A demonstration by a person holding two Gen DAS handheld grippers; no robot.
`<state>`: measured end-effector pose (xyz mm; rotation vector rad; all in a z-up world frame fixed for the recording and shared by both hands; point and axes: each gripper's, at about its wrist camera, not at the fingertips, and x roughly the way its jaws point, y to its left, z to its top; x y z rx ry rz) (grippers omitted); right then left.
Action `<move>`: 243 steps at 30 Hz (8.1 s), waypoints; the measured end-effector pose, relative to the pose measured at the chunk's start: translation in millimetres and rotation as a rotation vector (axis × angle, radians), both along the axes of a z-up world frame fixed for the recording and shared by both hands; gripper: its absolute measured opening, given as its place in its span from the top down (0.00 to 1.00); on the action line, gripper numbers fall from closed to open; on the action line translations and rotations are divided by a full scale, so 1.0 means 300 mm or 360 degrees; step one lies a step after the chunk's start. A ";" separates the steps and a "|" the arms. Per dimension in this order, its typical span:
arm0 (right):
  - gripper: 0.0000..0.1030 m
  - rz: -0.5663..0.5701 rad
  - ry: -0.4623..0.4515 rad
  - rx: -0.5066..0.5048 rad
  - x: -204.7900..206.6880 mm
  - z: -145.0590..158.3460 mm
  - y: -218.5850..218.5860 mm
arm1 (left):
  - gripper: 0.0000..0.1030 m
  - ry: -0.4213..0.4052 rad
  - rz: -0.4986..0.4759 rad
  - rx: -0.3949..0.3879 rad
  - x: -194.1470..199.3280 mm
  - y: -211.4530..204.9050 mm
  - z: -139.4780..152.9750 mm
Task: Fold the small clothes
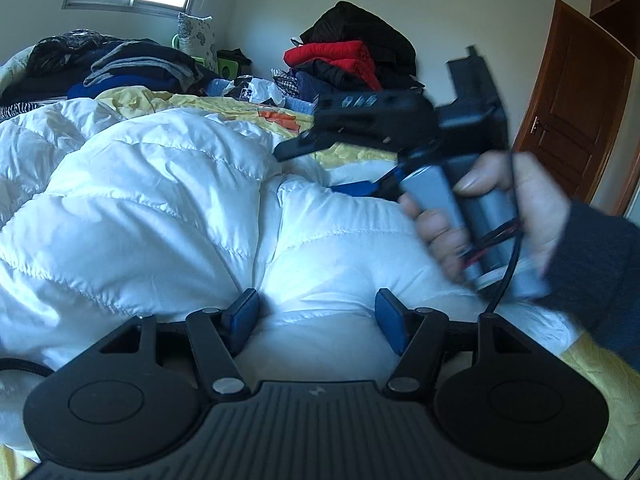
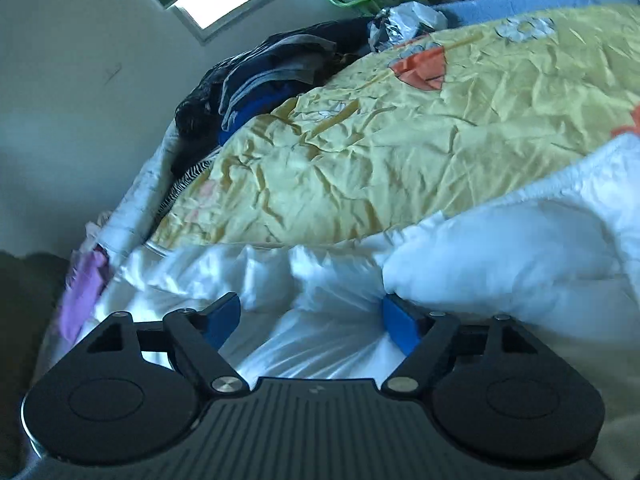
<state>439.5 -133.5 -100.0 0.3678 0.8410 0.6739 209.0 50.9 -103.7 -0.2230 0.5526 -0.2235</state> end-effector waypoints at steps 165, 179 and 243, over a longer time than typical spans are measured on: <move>0.01 0.0428 0.0024 0.0785 -0.156 0.558 -0.110 | 0.32 -0.0297 -0.0075 0.0501 0.135 -0.358 0.121; 0.18 0.0131 -0.0053 0.0416 0.016 0.117 -0.302 | 0.31 -0.0378 -0.0459 0.0636 0.118 -0.485 0.043; 0.00 -0.0518 -0.0132 0.0339 -0.255 0.142 -0.684 | 0.15 -0.0534 -0.0361 0.0396 0.044 -0.357 0.153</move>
